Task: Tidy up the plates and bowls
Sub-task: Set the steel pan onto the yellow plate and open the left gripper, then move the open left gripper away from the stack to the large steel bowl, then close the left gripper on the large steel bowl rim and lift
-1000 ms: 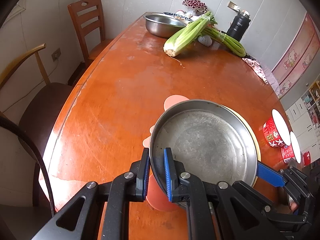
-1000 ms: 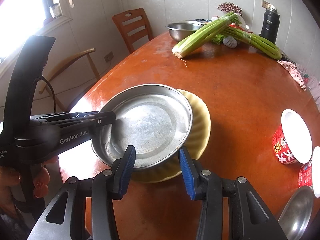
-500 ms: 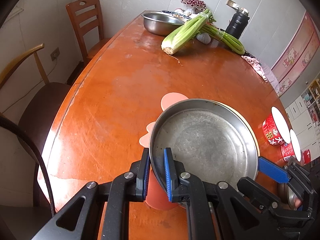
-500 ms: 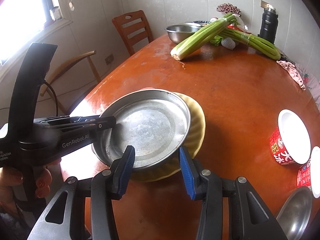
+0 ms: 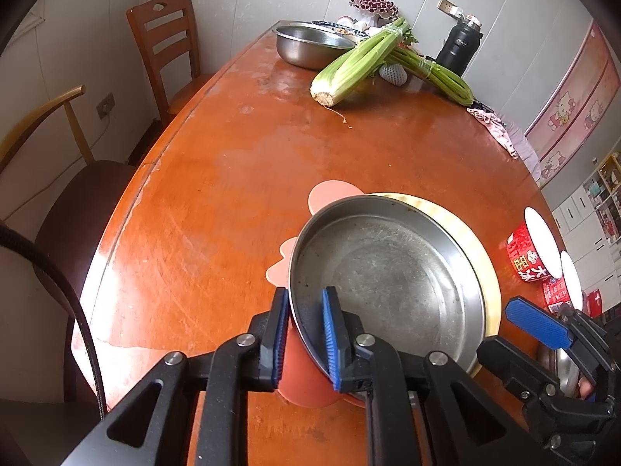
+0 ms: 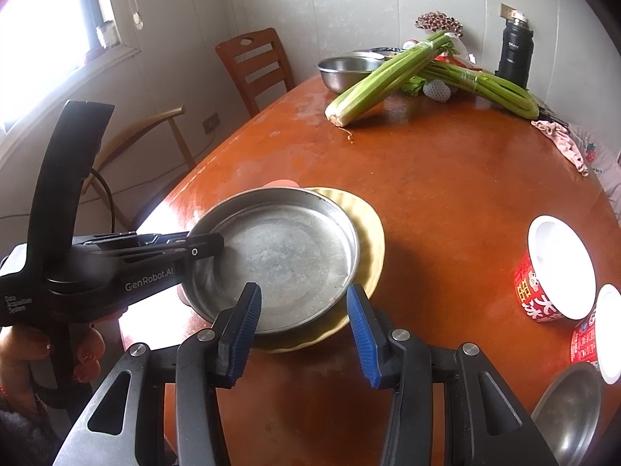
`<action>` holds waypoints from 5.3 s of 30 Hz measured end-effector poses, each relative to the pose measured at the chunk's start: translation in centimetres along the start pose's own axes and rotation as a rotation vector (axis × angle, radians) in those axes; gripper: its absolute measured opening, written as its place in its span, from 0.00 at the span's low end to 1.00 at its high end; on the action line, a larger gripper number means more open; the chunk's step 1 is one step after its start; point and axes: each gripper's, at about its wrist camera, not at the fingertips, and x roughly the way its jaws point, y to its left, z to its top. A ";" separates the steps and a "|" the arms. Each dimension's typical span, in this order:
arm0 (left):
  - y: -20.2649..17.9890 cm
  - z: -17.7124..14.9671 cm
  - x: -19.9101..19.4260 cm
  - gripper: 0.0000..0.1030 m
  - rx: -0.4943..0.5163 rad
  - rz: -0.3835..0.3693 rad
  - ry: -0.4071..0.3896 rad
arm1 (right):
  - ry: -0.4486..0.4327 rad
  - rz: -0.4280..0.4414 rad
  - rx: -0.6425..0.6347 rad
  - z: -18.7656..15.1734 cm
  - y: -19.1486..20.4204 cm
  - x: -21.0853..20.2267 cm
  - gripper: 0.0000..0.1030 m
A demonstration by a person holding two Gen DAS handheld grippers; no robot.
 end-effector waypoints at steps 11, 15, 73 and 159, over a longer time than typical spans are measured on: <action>1.4 -0.3 -1.3 0.48 -0.069 -0.007 -0.017 | -0.024 0.014 0.003 0.0 -0.3 -1.2 0.53; 2.2 -0.9 -1.5 0.52 -0.108 -0.018 -0.003 | -0.027 0.022 0.005 -0.2 -0.5 -1.6 0.56; -10.0 1.4 -2.5 0.56 -0.083 0.026 -0.133 | -0.146 0.044 0.146 -2.1 -12.0 -8.7 0.63; -30.9 -9.7 4.2 0.55 0.397 -0.210 0.030 | -0.060 -0.226 0.321 -17.6 -23.2 -12.2 0.54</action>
